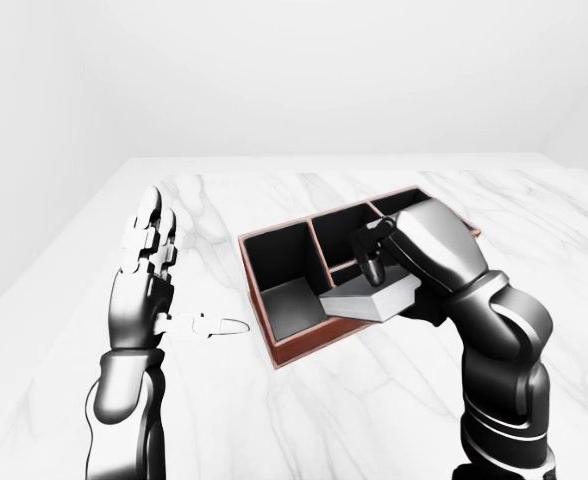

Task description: Pick up the book and place it in the front compartment of the caddy.

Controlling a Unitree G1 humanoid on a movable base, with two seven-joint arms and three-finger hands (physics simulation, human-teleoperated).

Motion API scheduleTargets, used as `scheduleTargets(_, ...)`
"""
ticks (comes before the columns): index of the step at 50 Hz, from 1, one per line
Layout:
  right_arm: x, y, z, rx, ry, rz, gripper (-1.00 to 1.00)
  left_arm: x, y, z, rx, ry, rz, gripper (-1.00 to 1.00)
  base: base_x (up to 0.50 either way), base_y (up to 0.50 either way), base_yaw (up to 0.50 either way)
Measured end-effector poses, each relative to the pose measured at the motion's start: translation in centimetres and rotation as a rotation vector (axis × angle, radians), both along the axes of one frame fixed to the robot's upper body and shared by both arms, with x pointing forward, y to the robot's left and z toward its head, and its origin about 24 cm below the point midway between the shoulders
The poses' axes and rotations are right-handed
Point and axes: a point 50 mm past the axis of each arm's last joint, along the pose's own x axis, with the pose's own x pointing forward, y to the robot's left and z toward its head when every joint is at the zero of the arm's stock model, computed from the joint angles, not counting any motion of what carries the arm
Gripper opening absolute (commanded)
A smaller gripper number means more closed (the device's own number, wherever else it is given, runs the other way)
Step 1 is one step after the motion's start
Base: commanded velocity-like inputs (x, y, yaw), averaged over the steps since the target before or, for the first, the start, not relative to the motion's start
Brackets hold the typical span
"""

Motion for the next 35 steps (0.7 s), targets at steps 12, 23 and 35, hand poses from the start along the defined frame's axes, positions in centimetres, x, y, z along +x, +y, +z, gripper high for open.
scheduleTargets(12,2.4,0.0,0.2,-0.021,0.002,-0.042,-1.00,0.0,0.0,-0.1,-0.001,0.003,0.000,1.00,0.00,0.00,0.00)
scheduleTargets(23,4.6,0.0,0.3,-0.030,0.005,-0.077,-1.00,0.0,0.0,-0.2,-0.002,0.007,0.001,1.00,0.00,0.00,0.00)
scheduleTargets(35,6.7,-0.1,0.6,-0.035,0.006,-0.106,-1.00,0.0,0.1,-0.1,-0.001,0.004,0.001,1.00,0.00,0.00,0.00)
